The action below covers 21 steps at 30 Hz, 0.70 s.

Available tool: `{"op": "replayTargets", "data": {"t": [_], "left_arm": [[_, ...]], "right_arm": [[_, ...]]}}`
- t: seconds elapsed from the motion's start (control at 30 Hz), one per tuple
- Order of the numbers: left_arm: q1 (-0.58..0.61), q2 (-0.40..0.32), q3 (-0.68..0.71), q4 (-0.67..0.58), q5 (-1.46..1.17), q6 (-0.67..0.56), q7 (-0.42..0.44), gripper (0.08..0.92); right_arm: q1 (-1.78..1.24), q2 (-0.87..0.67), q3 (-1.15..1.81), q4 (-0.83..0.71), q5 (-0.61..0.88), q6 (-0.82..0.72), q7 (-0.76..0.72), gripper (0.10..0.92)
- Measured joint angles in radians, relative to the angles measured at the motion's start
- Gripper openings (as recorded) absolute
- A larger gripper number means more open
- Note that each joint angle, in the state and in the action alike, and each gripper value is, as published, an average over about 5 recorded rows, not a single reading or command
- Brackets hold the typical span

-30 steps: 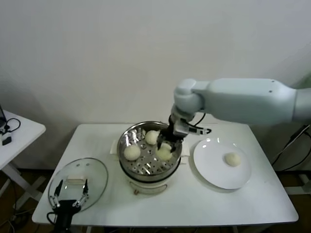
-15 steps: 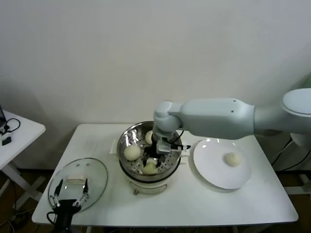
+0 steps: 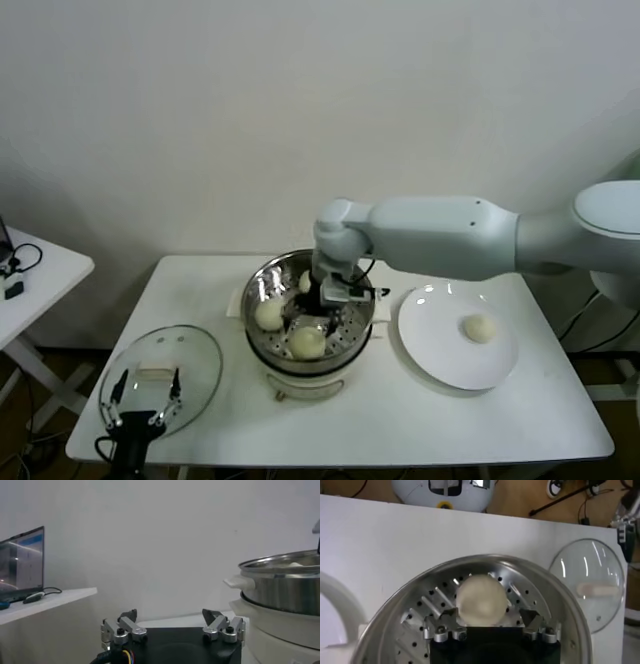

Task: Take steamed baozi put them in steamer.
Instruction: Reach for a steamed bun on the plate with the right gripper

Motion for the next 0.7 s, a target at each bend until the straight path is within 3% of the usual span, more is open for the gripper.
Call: {"op": "replayTargets", "data": {"t": [0.2, 0.4, 0.7], "left_arm": [[0.003, 0.0, 0.0, -0.002, -0.001, -0.003, 0.0, 0.823], [0.004, 0.0, 0.002, -0.001, -0.006, -0.006, 0.0, 0.823], [0.0, 0.0, 0.01, 0.006, -0.007, -0.008, 0.001, 0.823]], "right_arm": [[0.101, -0.062, -0.095, -0.005, 0.171, -0.047, -0.041, 0.823], [0.179, -0.159, -0.212, -0.012, 0.332, -0.227, -0.051, 0.823], [0.179, -0.325, -0.302, -0.055, 0.413, -0.463, -0.019, 0.823]]}}
